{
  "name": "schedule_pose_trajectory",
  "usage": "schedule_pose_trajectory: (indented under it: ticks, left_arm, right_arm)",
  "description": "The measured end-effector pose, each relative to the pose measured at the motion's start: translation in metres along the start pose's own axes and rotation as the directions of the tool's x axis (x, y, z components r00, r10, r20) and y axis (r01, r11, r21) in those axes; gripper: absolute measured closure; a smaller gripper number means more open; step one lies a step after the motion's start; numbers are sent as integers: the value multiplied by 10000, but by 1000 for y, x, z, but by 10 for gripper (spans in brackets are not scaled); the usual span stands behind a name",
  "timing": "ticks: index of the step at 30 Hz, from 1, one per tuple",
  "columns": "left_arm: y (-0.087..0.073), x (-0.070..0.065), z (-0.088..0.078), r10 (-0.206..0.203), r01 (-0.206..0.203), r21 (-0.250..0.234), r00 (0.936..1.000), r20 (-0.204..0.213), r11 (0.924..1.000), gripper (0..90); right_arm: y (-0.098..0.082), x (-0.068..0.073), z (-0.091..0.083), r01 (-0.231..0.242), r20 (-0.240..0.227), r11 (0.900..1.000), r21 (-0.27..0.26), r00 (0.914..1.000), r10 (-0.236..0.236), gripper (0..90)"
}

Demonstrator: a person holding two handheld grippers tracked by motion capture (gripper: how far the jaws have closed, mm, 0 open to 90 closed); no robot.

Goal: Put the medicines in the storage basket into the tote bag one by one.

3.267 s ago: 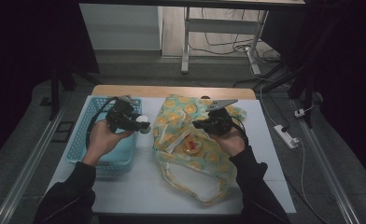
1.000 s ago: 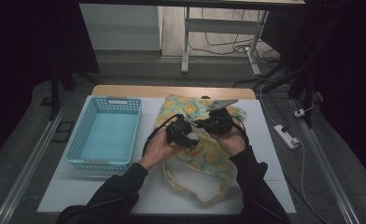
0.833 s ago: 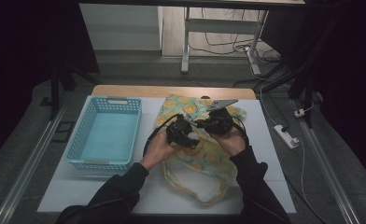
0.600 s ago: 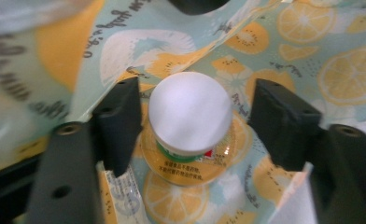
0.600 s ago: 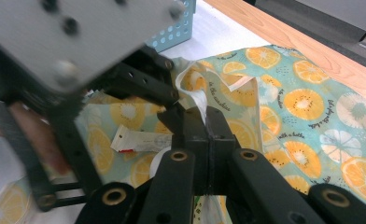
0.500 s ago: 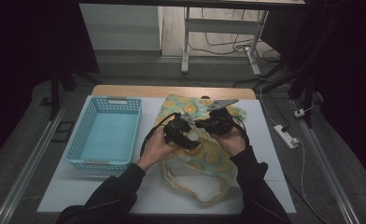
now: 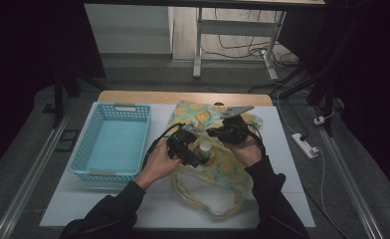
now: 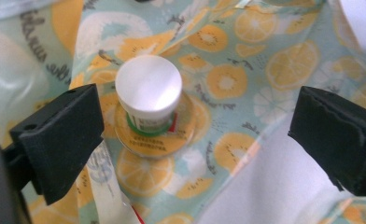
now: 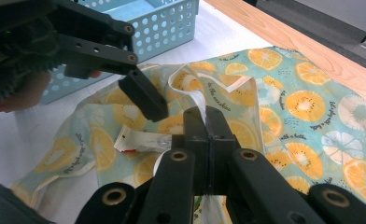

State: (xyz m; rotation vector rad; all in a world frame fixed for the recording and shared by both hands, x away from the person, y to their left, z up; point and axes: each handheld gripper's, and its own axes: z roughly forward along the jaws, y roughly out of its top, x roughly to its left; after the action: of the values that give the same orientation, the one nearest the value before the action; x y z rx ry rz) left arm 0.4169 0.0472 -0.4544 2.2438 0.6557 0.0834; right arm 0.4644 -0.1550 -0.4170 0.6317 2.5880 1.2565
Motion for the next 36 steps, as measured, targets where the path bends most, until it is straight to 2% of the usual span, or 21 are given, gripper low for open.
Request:
schedule_pose_trajectory:
  ticks: [8, 11, 25, 29, 36]
  left_arm:
    - [-13, -7, -5, 117, -111, -156, 9991, 400, 9998, 3]
    - [-17, -11, -5, 393, -394, 27, 9990, 217, 9992, 6]
    - [-36, -16, -4, -16, 25, -221, 9993, 381, 9998, 0]
    - [-40, -18, -3, 58, -51, -239, 9995, 322, 9997, 0]
    - [-48, -19, 6, 184, -187, 137, 9996, 216, 9997, 0]
  right_arm:
    - [-1, 0, 1, -20, 1, 10000, 51, 10000, 20, 892]
    - [-1, 0, 1, -21, 5, 10000, 61, 10000, 21, 892]
    - [-1, 0, 2, -2, -19, 9999, 120, 10000, 3, 892]
    - [-2, -1, 2, -15, -19, 9999, 125, 10000, 15, 892]
    - [-2, 0, 2, -18, -24, 9999, 136, 10000, 18, 892]
